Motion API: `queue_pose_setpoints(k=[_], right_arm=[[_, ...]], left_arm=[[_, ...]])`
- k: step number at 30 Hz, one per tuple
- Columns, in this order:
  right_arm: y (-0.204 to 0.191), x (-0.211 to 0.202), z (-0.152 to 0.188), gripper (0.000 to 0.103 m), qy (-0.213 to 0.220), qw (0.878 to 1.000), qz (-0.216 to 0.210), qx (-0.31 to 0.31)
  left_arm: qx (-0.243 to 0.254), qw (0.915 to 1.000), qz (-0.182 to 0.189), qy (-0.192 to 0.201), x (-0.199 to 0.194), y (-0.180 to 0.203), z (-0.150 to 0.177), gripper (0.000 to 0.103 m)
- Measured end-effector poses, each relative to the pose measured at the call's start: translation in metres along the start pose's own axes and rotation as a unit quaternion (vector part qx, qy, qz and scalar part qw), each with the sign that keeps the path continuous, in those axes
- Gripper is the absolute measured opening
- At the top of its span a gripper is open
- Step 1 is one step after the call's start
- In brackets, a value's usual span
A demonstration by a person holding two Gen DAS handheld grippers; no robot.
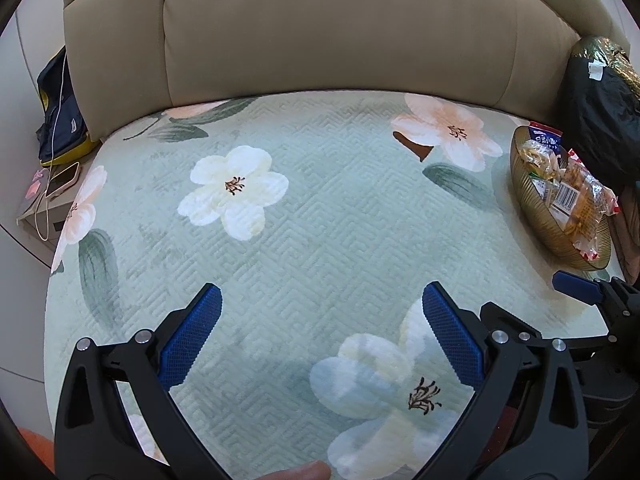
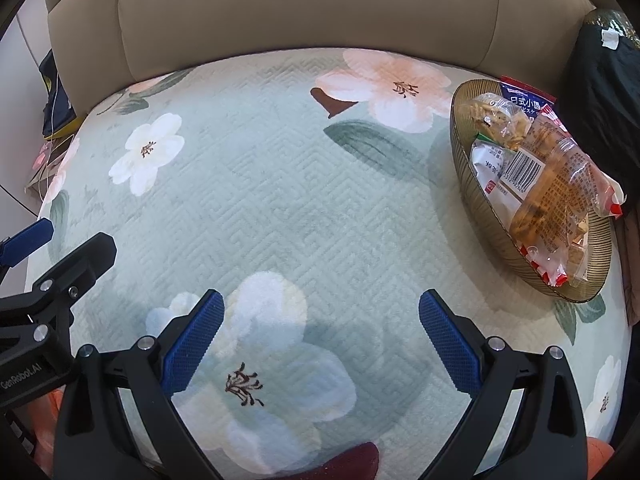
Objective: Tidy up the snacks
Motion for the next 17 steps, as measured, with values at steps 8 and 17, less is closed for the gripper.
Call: queue_pose_setpoints(k=[8, 17], right_arm=[[-0.001, 0.001, 0.001, 0.097, -0.002, 1.000, -0.001, 0.000], [0.001, 0.005, 0.002, 0.097, 0.001, 1.000, 0.004, -0.007]], left_arm=[[-0.019, 0.9997, 0.019, 0.003, 0.000, -0.002, 0.000, 0.100], [-0.051, 0.9984, 0.006, -0.021, 0.012, -0.016, 0.005, 0.100]])
Point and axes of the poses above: each gripper's, at about its wrist camera, not at the fingertips, and x roughly the way its jaws point, y to its right, z to its underside, the point moved 9 cm from there along x, roughly the way its jaws point, and after that the axes turned 7 degrees about x, right-handed, at the moved point
